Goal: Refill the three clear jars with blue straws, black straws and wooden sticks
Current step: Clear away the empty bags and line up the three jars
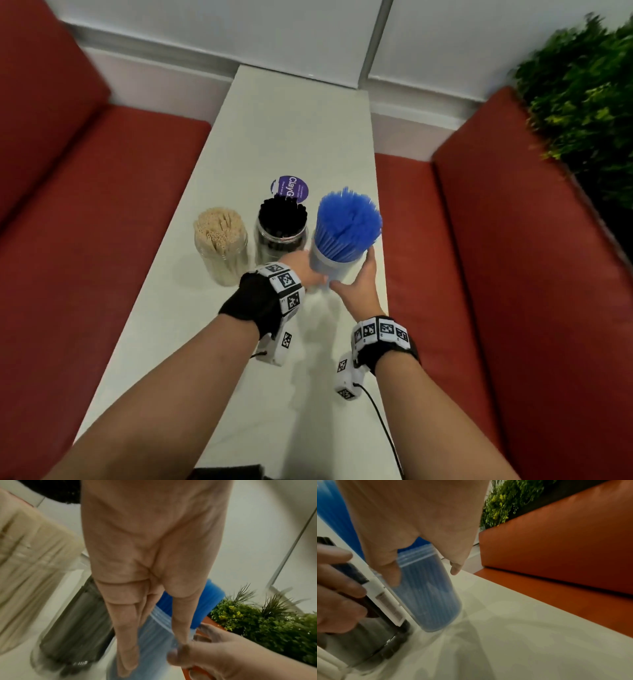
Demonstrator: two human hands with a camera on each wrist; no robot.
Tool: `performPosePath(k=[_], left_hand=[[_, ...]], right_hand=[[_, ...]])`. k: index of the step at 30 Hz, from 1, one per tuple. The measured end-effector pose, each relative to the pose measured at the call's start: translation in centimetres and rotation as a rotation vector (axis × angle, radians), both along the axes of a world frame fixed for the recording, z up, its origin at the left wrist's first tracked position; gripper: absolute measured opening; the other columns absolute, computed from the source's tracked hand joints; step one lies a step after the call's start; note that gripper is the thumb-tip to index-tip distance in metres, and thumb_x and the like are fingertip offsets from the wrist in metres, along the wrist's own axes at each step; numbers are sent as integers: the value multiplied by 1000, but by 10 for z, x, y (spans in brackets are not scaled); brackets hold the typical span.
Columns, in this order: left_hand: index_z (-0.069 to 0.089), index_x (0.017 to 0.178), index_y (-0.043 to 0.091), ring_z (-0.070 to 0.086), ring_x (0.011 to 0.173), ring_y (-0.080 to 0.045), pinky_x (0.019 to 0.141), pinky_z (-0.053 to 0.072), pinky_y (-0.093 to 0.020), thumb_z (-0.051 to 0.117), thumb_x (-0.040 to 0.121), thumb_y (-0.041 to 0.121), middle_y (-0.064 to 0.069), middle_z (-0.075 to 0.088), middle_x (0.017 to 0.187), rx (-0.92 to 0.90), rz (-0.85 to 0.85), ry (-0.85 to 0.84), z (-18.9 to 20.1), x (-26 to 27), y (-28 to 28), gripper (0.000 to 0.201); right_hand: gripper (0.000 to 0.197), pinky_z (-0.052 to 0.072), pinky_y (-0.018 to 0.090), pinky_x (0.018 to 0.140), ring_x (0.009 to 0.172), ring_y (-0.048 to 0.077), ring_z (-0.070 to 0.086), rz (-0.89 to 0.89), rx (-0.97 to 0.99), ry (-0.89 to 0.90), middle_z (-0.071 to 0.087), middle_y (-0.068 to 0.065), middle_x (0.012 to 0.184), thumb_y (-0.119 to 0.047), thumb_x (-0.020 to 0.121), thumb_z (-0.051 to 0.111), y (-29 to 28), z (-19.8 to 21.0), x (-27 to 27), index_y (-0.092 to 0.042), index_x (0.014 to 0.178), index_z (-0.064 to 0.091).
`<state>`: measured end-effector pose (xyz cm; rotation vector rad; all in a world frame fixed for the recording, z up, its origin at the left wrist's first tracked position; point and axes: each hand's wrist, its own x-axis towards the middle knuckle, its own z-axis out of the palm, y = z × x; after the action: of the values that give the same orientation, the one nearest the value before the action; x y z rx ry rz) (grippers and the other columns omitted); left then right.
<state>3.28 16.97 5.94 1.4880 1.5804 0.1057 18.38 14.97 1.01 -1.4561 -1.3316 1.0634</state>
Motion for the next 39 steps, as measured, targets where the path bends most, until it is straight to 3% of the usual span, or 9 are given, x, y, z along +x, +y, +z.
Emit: performPosePath(k=[3, 6, 11, 16, 21, 25, 30, 35, 39], left_hand=[[47, 136, 8, 63, 113, -37, 92, 53, -41, 71, 88, 21, -18, 63, 125, 45, 44, 18, -17, 16, 1, 55], [29, 146, 11, 60, 117, -36, 99, 49, -42, 70, 88, 17, -17, 58, 132, 61, 192, -96, -30, 23, 3, 72], [30, 144, 7, 62, 116, -30, 100, 50, -42, 72, 89, 21, -12, 60, 131, 115, 277, -246, -38, 32, 16, 70], [34, 141, 9, 65, 106, -33, 94, 53, -47, 69, 89, 18, -15, 65, 120, 131, 298, -254, -42, 41, 37, 64], [37, 140, 15, 65, 103, -32, 90, 52, -41, 55, 97, 17, -13, 67, 116, 158, 364, -272, -51, 50, 62, 47], [40, 140, 18, 64, 106, -28, 94, 51, -40, 51, 98, 14, -10, 66, 120, 200, 425, -337, -60, 56, 85, 43], [45, 136, 20, 66, 105, -25, 92, 52, -39, 49, 102, 22, -6, 66, 119, 245, 517, -430, -72, 60, 111, 34], [43, 141, 23, 58, 94, 10, 75, 40, -2, 50, 99, 15, 25, 56, 107, 371, 574, -479, -90, 70, 129, 43], [35, 150, 25, 45, 91, 35, 71, 33, 9, 50, 97, 19, 37, 43, 109, 415, 621, -505, -101, 78, 142, 55]], right_hand=[[86, 44, 3, 81, 102, -20, 56, 29, 26, 78, 52, -17, 123, 3, 62, 89, 8, -10, 3, -33, 124, 42], [85, 50, 10, 83, 104, -12, 61, 3, 13, 131, 58, -11, 125, 5, 68, 89, 19, -17, 4, -30, 130, 43], [100, 51, 22, 98, 115, -10, 55, -49, -37, 81, 55, 3, 138, 4, 66, 89, 45, -36, 9, -13, 148, 34], [97, 44, 5, 90, 112, -17, 52, -80, -26, 25, 55, -3, 135, -1, 67, 90, 70, -46, 18, -15, 147, 37], [93, 48, 24, 103, 124, 8, 54, -69, -30, -5, 53, 1, 138, -4, 70, 87, 98, -47, 26, -16, 147, 36], [91, 48, 19, 101, 122, -2, 54, -66, -26, 16, 55, -6, 136, 0, 72, 85, 123, -50, 28, -20, 146, 38], [94, 47, 29, 107, 127, 5, 53, -61, -21, 15, 54, -6, 140, -5, 72, 87, 152, -52, 29, -22, 149, 35], [93, 47, 18, 101, 127, 2, 53, -41, 2, 27, 54, -10, 140, -17, 71, 90, 177, -54, 31, -27, 147, 37], [94, 48, 12, 96, 125, 1, 54, -28, -4, 37, 55, -9, 140, -20, 72, 90, 194, -56, 34, -27, 148, 35]])
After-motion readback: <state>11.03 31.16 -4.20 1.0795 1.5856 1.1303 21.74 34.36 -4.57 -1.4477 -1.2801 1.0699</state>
